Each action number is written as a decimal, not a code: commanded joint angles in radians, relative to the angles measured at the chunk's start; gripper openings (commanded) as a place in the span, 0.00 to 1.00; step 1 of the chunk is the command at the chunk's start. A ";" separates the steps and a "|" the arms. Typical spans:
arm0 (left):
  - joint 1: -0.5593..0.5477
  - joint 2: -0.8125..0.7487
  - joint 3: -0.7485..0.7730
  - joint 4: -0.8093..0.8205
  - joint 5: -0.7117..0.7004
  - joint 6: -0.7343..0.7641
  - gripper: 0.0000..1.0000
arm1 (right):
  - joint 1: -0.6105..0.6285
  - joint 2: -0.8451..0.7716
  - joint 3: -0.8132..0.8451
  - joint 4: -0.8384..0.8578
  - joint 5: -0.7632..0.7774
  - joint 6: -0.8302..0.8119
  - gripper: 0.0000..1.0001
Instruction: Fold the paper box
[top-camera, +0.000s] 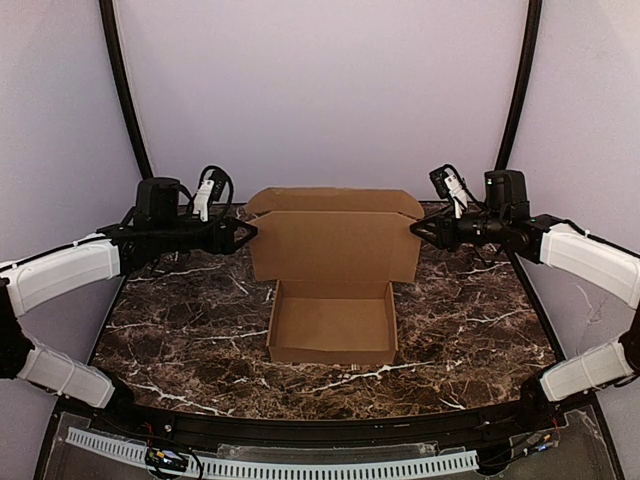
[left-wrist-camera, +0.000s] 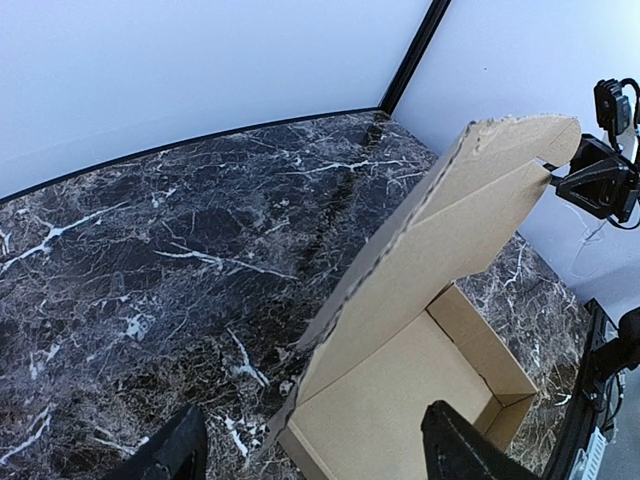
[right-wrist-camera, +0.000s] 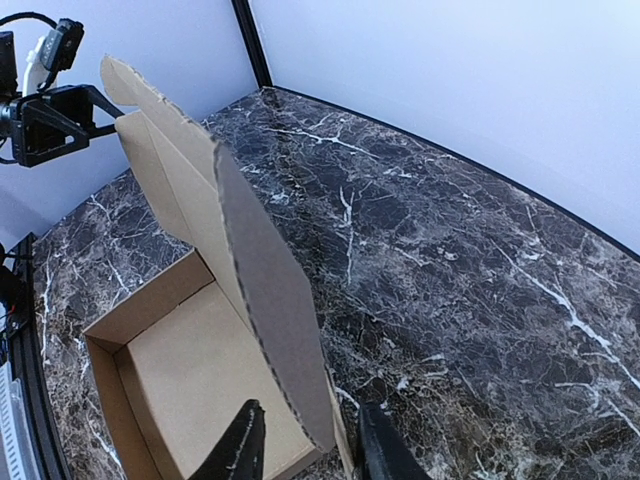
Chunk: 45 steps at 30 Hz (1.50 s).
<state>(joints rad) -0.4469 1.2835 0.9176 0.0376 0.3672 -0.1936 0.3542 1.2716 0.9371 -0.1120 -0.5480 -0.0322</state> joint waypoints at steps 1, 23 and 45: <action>0.005 0.011 0.031 0.021 0.051 0.013 0.74 | -0.003 -0.011 0.007 0.022 -0.027 0.001 0.28; 0.004 0.076 0.058 0.062 0.088 0.080 0.67 | -0.001 -0.019 -0.019 0.009 -0.028 -0.011 0.00; 0.005 0.175 0.144 0.065 -0.002 0.239 0.53 | 0.034 -0.064 -0.038 0.013 -0.073 -0.026 0.00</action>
<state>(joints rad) -0.4469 1.4425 1.0206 0.1104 0.3645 0.0021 0.3748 1.2316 0.9108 -0.1200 -0.5938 -0.0483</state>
